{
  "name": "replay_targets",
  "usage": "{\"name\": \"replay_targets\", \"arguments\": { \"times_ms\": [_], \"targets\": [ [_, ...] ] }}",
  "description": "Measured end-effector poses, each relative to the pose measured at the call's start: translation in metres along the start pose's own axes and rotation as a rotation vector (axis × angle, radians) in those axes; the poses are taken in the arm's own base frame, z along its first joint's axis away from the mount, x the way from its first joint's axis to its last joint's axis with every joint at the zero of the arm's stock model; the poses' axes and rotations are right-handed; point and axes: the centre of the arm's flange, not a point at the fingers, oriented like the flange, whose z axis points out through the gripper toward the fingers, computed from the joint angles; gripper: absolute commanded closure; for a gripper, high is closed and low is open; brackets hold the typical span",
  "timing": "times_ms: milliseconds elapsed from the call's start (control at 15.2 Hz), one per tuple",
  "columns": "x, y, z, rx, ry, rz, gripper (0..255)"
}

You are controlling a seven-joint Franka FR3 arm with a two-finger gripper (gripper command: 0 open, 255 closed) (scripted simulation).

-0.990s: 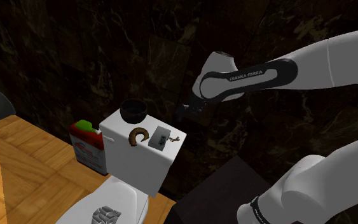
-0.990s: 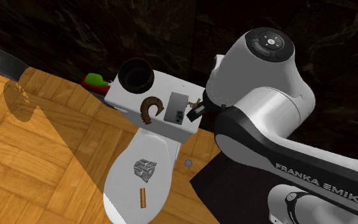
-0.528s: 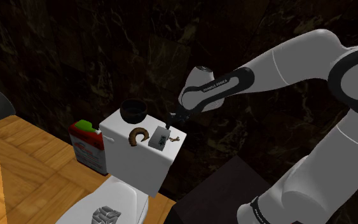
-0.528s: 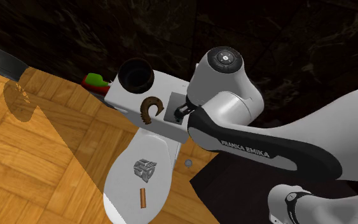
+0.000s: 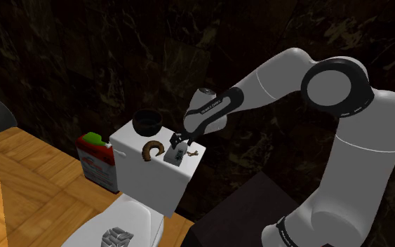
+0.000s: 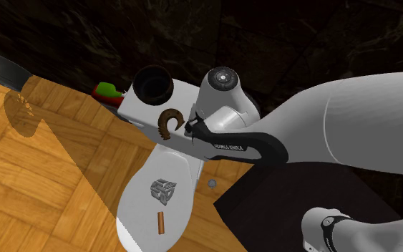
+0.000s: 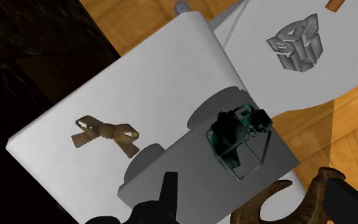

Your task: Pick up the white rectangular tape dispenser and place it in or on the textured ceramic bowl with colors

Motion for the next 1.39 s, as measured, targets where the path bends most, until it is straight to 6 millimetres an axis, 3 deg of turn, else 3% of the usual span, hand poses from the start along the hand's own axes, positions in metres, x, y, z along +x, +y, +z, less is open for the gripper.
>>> {"name": "replay_targets", "arguments": {
  "times_ms": [462, 858, 924, 1386],
  "targets": [
    [0.002, 0.000, 0.040, 0.000, 0.000, 0.001, 0],
    [0.002, 0.000, 0.045, 0.000, 0.000, 0.001, 0],
    [0.002, 0.000, 0.045, 0.000, 0.000, 0.001, 255],
    [0.002, 0.000, 0.045, 0.000, 0.000, 0.001, 255]
  ]
}}
